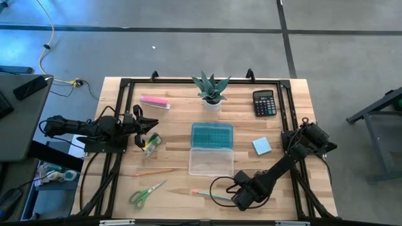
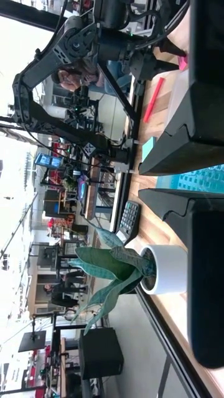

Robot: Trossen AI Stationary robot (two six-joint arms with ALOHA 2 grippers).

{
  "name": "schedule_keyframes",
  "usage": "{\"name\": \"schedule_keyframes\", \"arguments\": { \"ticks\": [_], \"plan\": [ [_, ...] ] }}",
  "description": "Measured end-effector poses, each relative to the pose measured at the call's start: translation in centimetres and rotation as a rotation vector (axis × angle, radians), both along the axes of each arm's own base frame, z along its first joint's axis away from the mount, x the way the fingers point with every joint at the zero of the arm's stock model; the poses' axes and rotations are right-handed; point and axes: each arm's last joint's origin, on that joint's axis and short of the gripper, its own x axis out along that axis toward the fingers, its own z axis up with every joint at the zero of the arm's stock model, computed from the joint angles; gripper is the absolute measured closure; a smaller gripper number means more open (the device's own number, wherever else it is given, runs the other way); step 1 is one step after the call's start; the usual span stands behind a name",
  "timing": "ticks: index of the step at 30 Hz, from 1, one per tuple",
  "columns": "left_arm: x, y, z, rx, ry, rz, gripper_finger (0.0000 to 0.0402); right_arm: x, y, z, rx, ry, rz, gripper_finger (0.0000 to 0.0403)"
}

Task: Pack school essentials
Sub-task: Put the pink eraser into the blue supply box

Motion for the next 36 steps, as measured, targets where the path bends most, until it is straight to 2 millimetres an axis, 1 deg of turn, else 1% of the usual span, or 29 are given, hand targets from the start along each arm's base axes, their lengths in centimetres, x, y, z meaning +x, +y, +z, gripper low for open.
{"name": "schedule_keyframes", "arguments": {
  "ticks": [5, 11, 16, 21, 28, 33, 36],
  "plan": [
    [0.0, 0.0, 0.0, 0.000, 0.000, 0.000, 0.0367, 0.1, 0.0, 0.0, -0.001, -0.001, 0.023, 0.0289],
    [0.0, 0.0, 0.0, 0.000, 0.000, 0.000, 0.0367, 0.1, 0.0, 0.0, 0.005, -0.005, 0.067, 0.0319],
    [0.0, 0.0, 0.0, 0.000, 0.000, 0.000, 0.0367, 0.4, 0.2, 0.4, 0.001, -0.003, 0.086, 0.0326],
    [0.0, 0.0, 0.0, 0.000, 0.000, 0.000, 0.0367, 0.8, 0.6, 1.3, -0.018, 0.000, 0.109, 0.0327],
    [0.0, 0.0, 0.0, 0.000, 0.000, 0.000, 0.0367, 1.3, 0.8, 2.0, -0.048, -0.023, 0.162, 0.0328],
    [0.0, 0.0, 0.0, 0.000, 0.000, 0.000, 0.0367, 2.1, 1.3, 3.4, -0.048, -0.070, 0.213, 0.0328],
    [0.0, 0.0, 0.0, 0.000, 0.001, 0.000, 0.0367, 2.8, 1.7, 4.6, -0.048, -0.110, 0.268, 0.0328]
  ]
}}
